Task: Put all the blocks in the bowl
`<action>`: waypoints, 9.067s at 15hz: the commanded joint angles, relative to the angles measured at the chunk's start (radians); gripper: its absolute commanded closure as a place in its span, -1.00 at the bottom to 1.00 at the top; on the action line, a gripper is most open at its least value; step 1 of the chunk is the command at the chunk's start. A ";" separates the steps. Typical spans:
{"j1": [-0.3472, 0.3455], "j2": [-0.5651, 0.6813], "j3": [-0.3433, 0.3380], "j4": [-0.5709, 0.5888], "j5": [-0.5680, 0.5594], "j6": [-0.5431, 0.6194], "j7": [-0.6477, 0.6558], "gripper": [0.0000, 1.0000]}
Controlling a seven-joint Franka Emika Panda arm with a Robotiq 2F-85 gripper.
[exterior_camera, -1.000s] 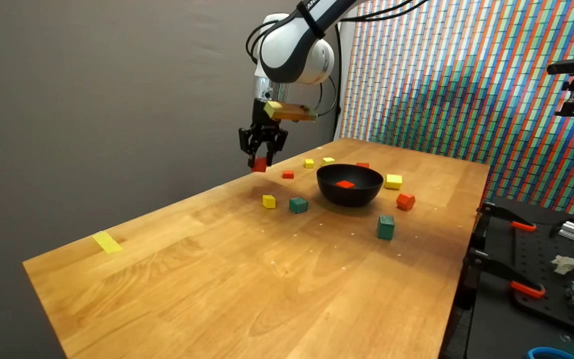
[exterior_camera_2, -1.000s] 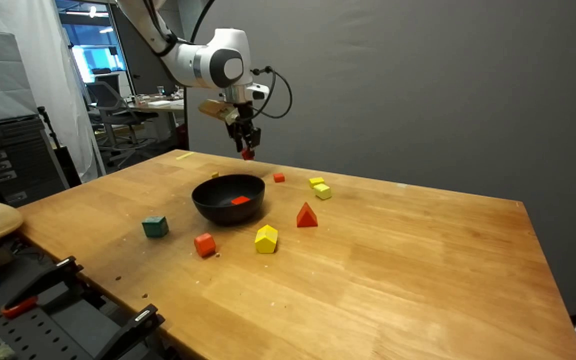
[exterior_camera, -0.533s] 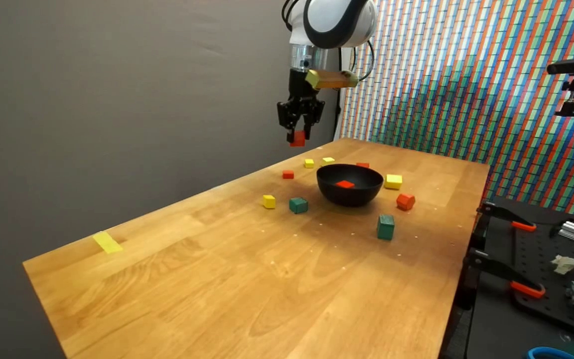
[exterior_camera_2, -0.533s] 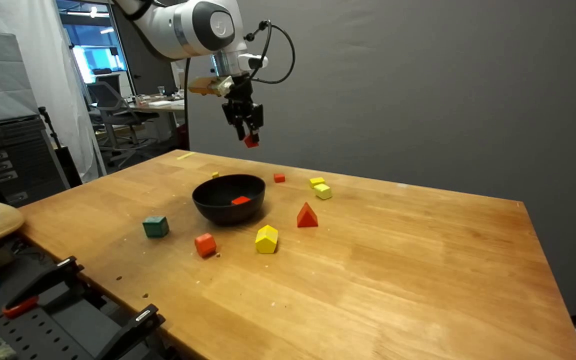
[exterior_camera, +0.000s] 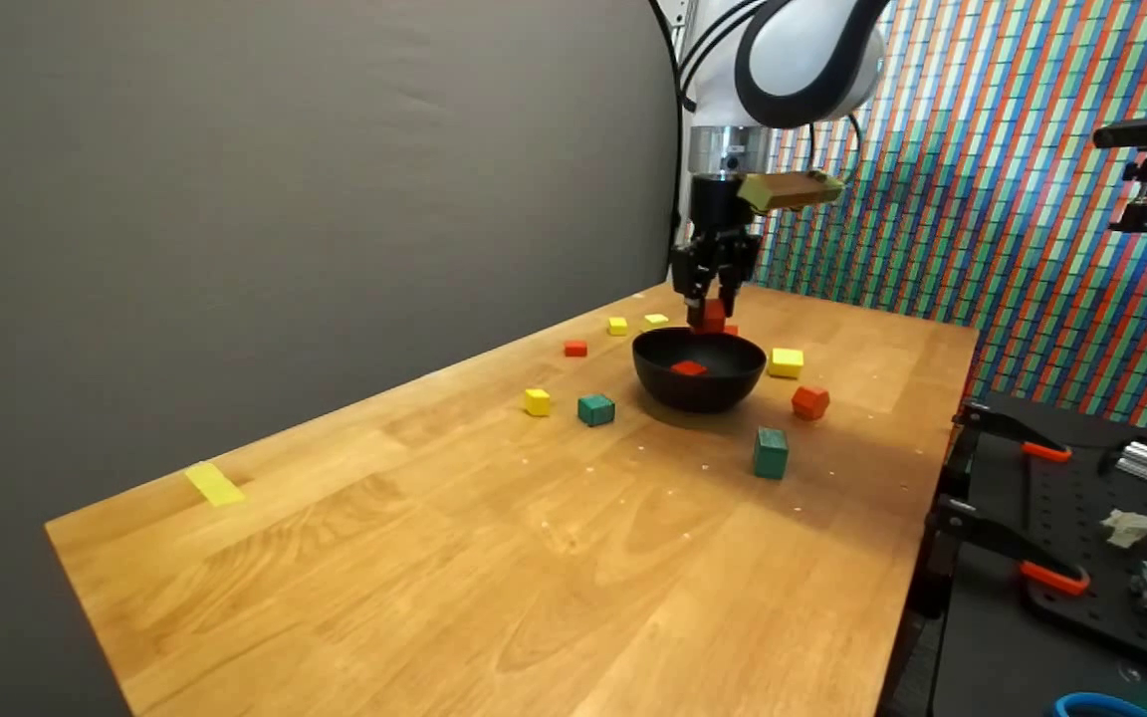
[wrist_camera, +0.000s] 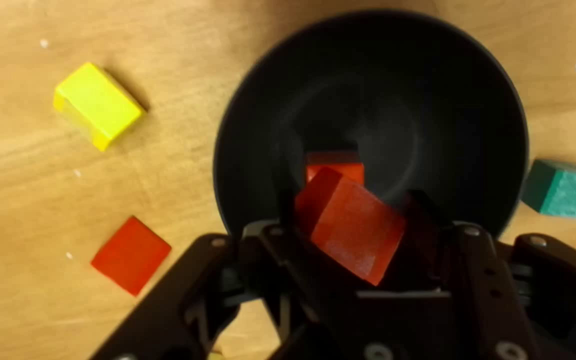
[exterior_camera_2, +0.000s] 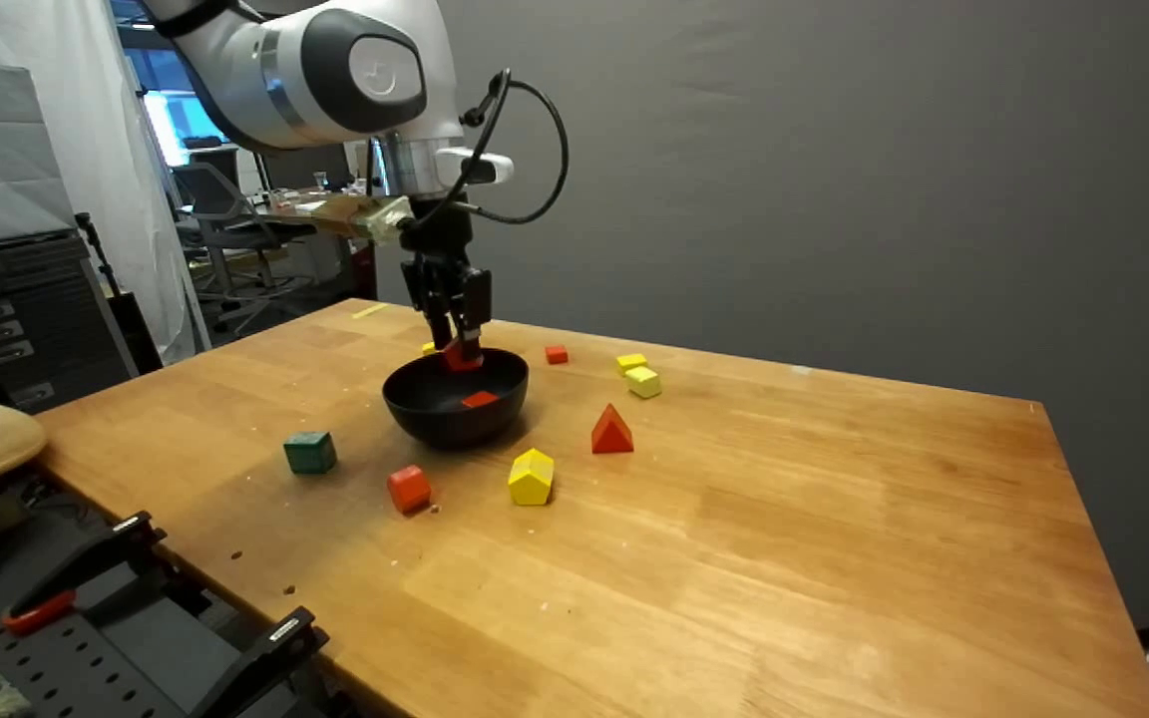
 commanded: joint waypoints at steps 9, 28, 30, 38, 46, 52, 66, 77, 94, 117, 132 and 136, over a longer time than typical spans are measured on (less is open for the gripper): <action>-0.149 -0.184 0.338 -0.236 0.509 0.477 -0.448 -1.00; 0.352 0.016 -0.179 -0.003 -0.137 0.210 0.081 -1.00; 0.236 -0.003 -0.081 -0.050 -0.149 0.240 0.050 -1.00; 0.248 -0.007 -0.026 0.021 -0.148 0.101 0.145 -1.00; 0.202 0.163 0.115 0.277 -0.131 -0.208 0.113 -1.00; 0.216 0.376 0.088 0.468 -0.146 -0.167 0.161 -1.00; 0.224 0.404 0.048 0.453 -0.009 -0.084 0.317 0.68; 0.222 0.017 -0.112 0.085 -0.483 -0.109 0.548 0.73; 0.192 0.080 0.051 0.158 -0.391 0.026 0.490 -1.00; 0.188 0.489 0.089 0.582 -0.035 -0.015 0.096 0.85; 0.163 0.052 -0.102 0.012 -0.307 0.063 0.427 0.74; 0.148 0.081 -0.087 0.011 -0.306 0.097 0.439 0.43</action>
